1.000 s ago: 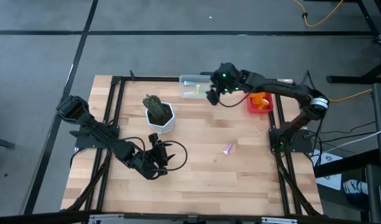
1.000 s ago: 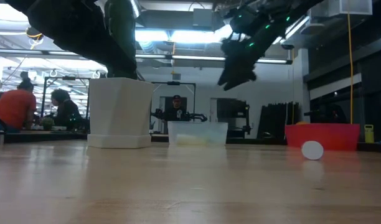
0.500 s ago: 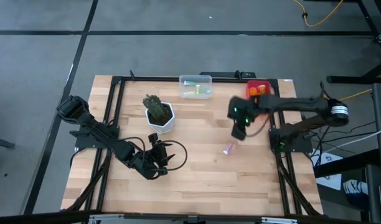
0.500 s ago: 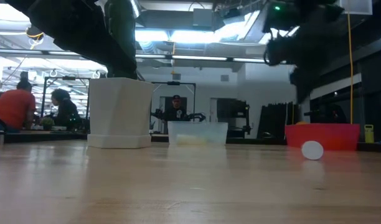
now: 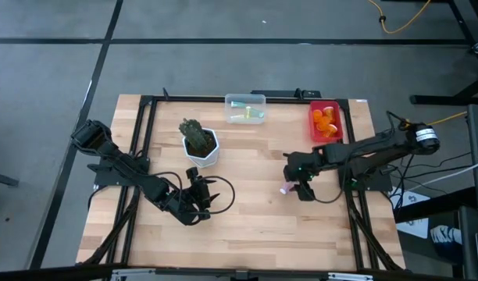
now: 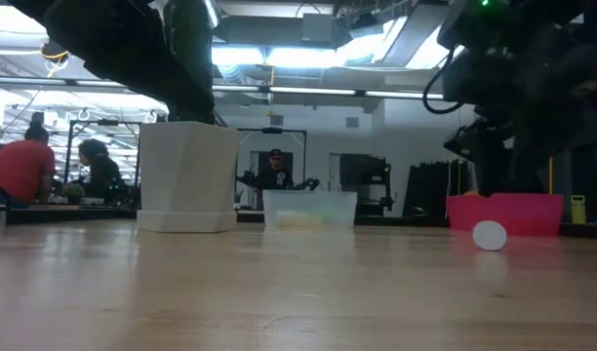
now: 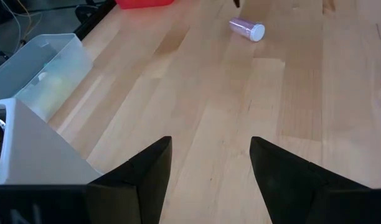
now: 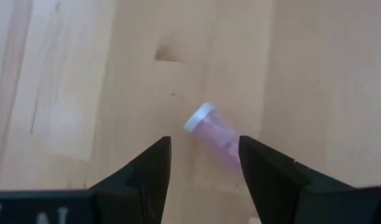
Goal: Pick and place medicine bottles into bin by pill shape (circle, oval)
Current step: Put the small pink pill bottle into the white bin
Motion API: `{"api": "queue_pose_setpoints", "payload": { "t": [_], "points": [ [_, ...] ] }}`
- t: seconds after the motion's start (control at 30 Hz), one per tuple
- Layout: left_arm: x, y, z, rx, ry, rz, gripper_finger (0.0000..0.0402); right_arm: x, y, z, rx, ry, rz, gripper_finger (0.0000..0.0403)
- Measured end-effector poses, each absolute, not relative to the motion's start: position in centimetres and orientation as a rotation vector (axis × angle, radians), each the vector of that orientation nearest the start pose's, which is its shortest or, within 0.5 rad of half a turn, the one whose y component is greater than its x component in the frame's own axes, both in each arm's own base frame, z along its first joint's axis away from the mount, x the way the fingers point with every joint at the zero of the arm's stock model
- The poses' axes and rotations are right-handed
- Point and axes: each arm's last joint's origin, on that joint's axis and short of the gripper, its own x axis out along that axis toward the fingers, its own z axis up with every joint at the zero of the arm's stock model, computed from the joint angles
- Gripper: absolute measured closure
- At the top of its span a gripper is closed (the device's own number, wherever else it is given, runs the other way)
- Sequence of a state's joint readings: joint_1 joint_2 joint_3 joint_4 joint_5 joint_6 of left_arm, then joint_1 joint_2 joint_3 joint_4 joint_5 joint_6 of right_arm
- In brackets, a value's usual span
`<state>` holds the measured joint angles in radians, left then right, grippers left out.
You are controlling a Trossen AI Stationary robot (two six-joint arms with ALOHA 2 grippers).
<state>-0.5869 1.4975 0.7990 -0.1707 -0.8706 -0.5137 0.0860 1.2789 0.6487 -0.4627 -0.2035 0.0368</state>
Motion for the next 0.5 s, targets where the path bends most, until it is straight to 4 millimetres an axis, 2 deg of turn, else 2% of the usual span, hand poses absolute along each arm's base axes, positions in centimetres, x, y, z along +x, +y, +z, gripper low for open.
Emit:
{"api": "queue_pose_setpoints", "payload": {
  "t": [0.17,0.33,0.5],
  "points": [
    [24.8,-13.8,18.9,0.088,0.554,0.416,0.0191,21.9,3.3,17.5,-0.004,1.085,0.319,0.0212],
    [24.8,-13.8,18.9,0.088,0.554,0.416,0.0191,22.1,3.5,17.3,-0.112,1.079,0.303,0.0212],
    [24.8,-13.8,18.9,0.088,0.553,0.416,0.0191,22.3,3.7,16.4,-0.158,1.117,0.335,0.0212]
  ]
}}
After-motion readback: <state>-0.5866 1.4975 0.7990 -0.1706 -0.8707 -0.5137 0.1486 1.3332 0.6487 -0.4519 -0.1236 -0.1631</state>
